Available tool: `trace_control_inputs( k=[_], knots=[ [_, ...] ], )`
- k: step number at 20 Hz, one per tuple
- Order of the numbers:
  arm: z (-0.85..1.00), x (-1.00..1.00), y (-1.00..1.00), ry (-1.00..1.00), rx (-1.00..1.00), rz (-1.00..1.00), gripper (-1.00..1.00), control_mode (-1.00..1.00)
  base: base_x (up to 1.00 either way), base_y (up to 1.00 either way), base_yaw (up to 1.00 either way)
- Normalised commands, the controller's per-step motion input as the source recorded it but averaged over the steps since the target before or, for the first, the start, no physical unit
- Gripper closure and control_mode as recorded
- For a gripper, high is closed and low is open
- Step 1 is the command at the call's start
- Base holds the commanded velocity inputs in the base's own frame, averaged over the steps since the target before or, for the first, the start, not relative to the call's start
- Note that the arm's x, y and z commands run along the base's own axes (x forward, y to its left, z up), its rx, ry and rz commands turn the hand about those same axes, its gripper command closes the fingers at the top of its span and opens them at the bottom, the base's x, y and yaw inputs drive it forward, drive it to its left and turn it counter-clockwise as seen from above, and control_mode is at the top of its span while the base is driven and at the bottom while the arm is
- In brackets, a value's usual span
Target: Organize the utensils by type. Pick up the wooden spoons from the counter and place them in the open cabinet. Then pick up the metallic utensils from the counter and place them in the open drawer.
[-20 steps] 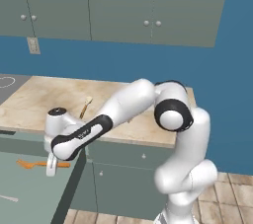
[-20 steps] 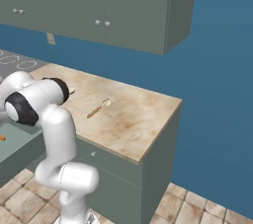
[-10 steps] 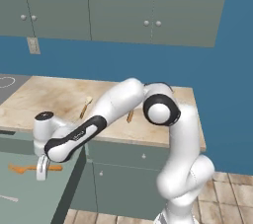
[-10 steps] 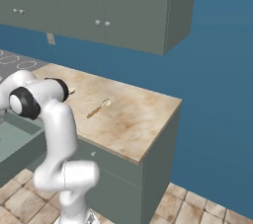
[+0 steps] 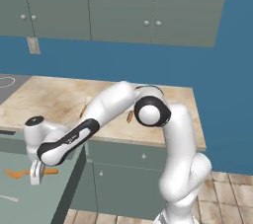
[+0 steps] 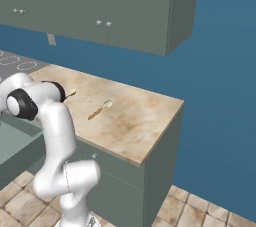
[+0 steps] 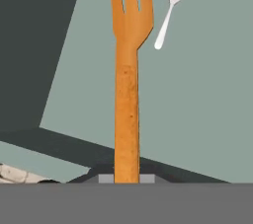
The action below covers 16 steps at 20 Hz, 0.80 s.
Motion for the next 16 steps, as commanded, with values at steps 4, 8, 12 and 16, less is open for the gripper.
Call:
trace_control_inputs(
  k=[4,8,12,16],
  knots=[
    [-0.34,0.0,0.05,0.0,-0.06,0.0,1.0,-1.0,0.0,0.0,0.0],
    [-0.31,0.04,0.11,0.0,-0.02,0.0,1.0,-1.0,0.0,0.0,0.0],
    [-0.24,0.06,0.1,0.0,0.0,0.0,1.0,-1.0,0.0,0.0,0.0],
    [-0.38,0.09,0.15,-0.02,0.0,0.0,1.0,-1.0,0.0,0.0,0.0]
  ],
)
